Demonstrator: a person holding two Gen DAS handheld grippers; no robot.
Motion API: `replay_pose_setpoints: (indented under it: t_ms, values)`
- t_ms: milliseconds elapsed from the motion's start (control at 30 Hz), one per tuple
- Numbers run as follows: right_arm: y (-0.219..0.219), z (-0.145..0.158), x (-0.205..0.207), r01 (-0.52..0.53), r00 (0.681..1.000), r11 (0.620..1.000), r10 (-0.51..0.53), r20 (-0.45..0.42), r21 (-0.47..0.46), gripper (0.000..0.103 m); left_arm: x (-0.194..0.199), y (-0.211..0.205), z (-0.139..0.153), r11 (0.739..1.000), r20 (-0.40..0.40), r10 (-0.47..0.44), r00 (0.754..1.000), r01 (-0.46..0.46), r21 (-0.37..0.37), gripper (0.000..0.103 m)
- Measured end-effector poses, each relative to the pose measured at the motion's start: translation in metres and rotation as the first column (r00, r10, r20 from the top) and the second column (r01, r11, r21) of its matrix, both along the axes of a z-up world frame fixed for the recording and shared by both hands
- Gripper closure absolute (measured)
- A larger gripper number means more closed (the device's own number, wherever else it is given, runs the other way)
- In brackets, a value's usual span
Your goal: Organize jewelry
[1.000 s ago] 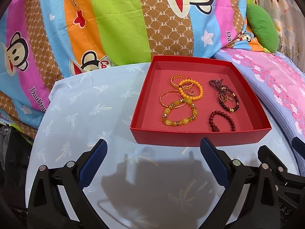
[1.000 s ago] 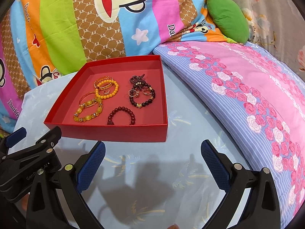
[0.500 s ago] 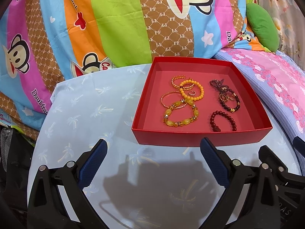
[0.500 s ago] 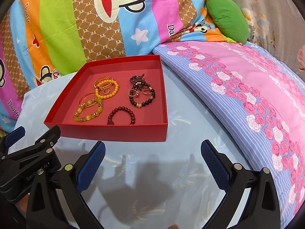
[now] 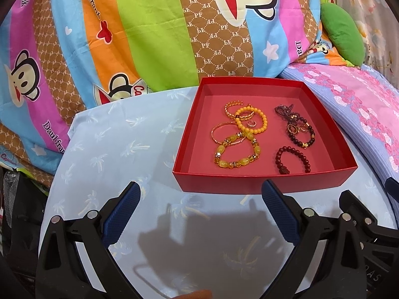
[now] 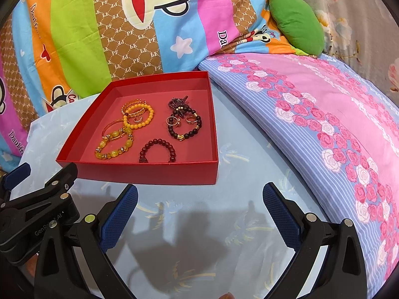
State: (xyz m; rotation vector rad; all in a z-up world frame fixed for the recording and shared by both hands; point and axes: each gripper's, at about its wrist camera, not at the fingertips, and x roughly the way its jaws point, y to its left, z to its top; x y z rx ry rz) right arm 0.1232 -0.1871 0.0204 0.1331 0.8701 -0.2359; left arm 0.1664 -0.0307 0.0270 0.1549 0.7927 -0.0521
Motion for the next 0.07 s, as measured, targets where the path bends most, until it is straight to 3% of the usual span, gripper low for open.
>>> replay_pose_setpoints:
  t_ms: [67]
  values:
    - [-0.0002, -0.0009, -0.0008, 0.001, 1.000, 1.000, -0.001, 0.001, 0.000, 0.006, 0.0007, -0.0006, 0.0000, 1.000, -0.002, -0.003, 1.000, 0.003, -0.001, 0.010]
